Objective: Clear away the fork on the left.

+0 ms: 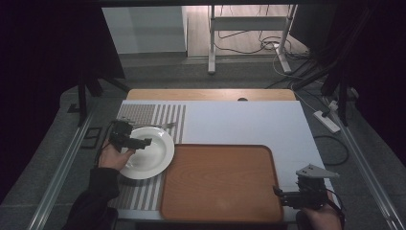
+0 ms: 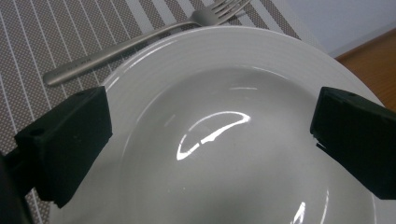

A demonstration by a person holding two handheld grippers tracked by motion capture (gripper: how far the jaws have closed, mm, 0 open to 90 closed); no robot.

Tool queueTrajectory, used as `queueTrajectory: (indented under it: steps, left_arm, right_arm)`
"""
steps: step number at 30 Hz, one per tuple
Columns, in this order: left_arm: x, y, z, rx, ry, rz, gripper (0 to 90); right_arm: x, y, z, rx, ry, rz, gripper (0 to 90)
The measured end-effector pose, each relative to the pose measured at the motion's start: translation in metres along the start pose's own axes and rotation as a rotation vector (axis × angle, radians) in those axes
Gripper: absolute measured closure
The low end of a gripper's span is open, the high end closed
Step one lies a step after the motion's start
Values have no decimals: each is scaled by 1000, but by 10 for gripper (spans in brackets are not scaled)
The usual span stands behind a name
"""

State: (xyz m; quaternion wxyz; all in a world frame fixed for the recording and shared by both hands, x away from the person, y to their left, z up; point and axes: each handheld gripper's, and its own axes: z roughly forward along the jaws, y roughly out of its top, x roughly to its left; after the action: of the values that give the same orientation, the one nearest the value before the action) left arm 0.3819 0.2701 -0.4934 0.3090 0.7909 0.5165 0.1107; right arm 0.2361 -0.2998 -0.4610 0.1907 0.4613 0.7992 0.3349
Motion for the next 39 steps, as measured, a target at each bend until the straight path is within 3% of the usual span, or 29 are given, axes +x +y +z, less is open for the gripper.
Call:
queueTrajectory:
  steps: [14,19,21,26,32,33,35,39]
  left_arm:
    - [20,20,15,8,16,-2,0]
    - [28,28,19,10,26,-12,38]
    - [31,31,21,14,28,-20,87]
    - [45,38,23,33,0,-37,392]
    - [55,42,31,76,21,-37,766]
    - [57,42,33,82,23,-37,766]
    - [60,43,36,94,31,-39,891]
    - [68,48,47,129,67,-47,893]
  right_arm:
    - [0,0,0,1,-2,3,0]
    - [0,0,0,1,-2,2,0]
    - [0,0,0,0,-3,1,0]
    - [-1,0,0,-4,-2,5,0]
    - [0,0,0,-3,-2,6,0]
    - [0,0,0,-3,-3,6,0]
    - [-1,0,0,-3,-4,6,0]
    - [0,0,0,-2,-3,6,0]
